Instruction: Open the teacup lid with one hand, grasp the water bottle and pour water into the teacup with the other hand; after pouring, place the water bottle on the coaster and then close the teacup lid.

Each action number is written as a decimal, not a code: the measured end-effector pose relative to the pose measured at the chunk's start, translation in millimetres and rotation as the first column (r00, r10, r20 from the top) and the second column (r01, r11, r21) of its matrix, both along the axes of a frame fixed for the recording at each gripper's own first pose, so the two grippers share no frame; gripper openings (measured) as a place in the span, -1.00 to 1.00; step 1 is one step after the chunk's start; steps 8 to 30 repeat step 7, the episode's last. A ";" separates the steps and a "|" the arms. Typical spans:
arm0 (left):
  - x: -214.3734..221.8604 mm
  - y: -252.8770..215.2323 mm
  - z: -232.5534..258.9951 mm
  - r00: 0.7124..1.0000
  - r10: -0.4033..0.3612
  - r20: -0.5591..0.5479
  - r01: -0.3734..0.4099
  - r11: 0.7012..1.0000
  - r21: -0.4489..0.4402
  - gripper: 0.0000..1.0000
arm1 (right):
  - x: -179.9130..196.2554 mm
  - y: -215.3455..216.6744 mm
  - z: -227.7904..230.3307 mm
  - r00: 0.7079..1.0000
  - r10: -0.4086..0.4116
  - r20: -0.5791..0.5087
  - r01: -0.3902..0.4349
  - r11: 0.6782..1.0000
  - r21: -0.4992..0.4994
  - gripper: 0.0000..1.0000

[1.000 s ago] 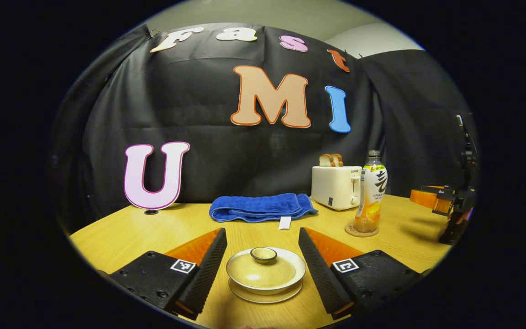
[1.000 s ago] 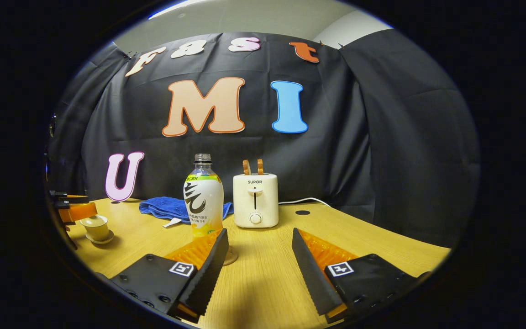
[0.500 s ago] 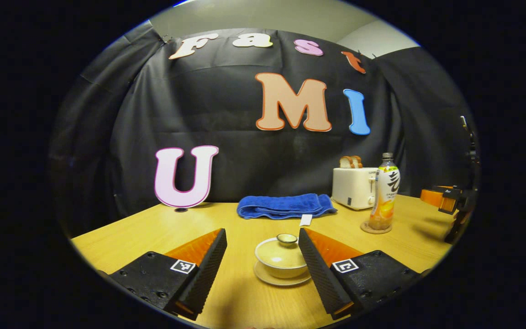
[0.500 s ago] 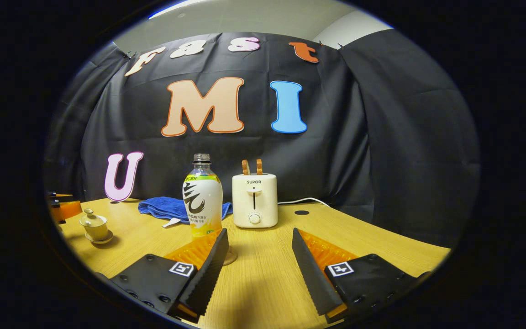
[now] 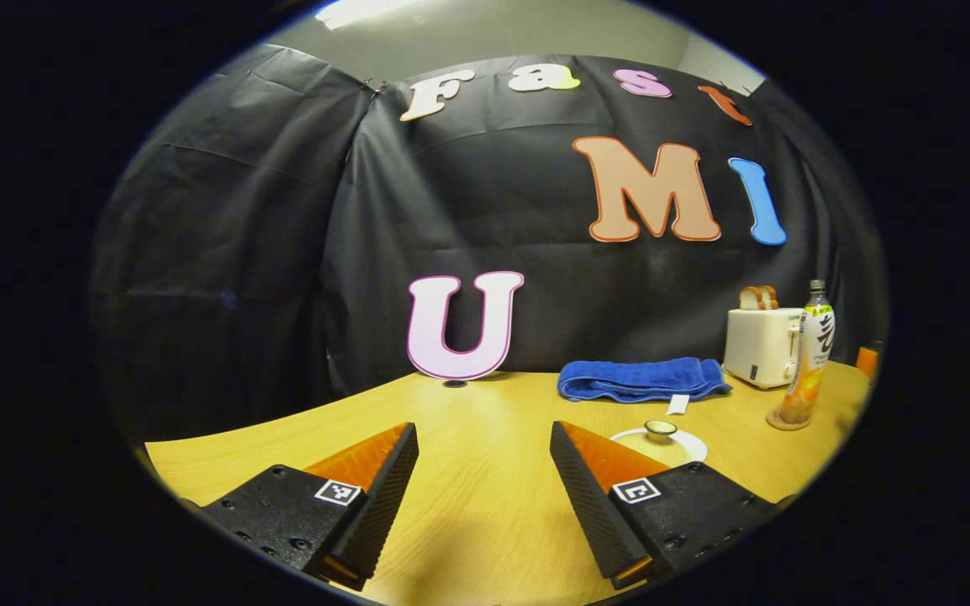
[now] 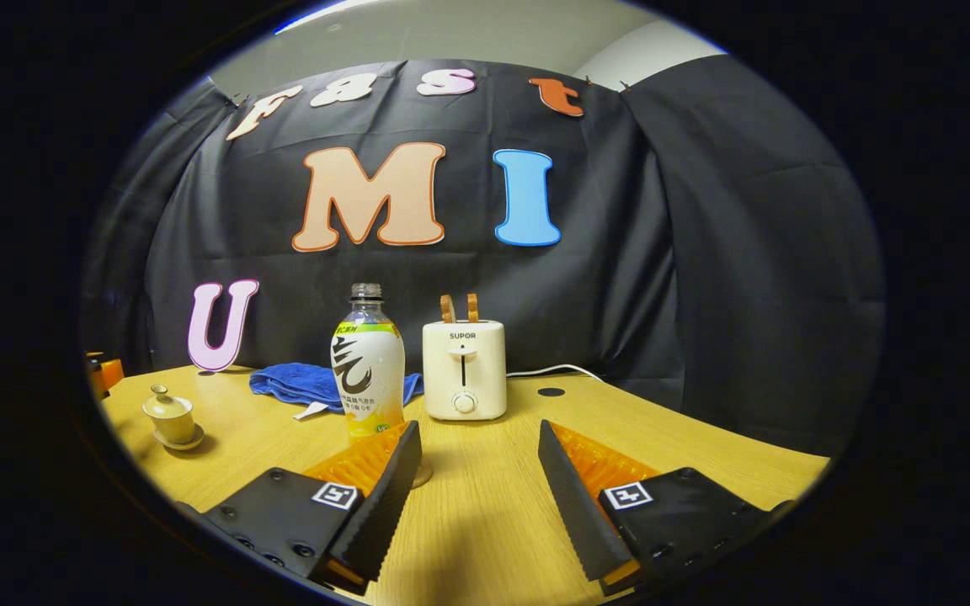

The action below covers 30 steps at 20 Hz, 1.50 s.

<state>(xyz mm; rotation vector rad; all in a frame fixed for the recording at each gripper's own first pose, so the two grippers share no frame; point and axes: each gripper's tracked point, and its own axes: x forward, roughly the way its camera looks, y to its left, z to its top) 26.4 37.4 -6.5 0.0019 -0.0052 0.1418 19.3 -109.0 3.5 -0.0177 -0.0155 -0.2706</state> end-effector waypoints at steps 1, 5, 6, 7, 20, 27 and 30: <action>-0.5 -1.5 0.4 1.000 0.001 0.000 -0.001 1.000 -0.001 0.84 | 0.2 -0.4 0.2 1.000 -0.001 0.000 0.001 1.000 0.000 0.78; -0.7 1.1 -0.6 1.000 0.016 -0.001 -0.016 1.000 0.000 0.83 | 0.1 -0.4 -0.4 1.000 -0.001 0.000 0.001 1.000 0.000 0.75; -1.2 3.2 -0.2 1.000 0.026 0.000 -0.026 1.000 0.000 0.82 | -0.4 -0.8 -0.2 1.000 -0.002 0.000 0.002 1.000 0.000 0.74; -1.9 5.6 0.1 0.999 0.036 0.000 -0.036 0.999 0.001 0.82 | 0.1 -0.8 -0.4 1.000 -0.004 0.001 0.004 1.000 0.000 0.73; -1.9 5.6 0.1 0.999 0.036 0.000 -0.036 0.999 0.001 0.82 | 0.1 -0.8 -0.4 1.000 -0.004 0.001 0.004 1.000 0.000 0.73; -1.9 5.6 0.1 0.999 0.036 0.000 -0.036 0.999 0.001 0.82 | 0.1 -0.8 -0.4 1.000 -0.004 0.001 0.004 1.000 0.000 0.73; -1.9 5.6 0.1 0.999 0.036 0.000 -0.036 0.999 0.001 0.82 | 0.1 -0.8 -0.4 1.000 -0.004 0.001 0.004 1.000 0.000 0.73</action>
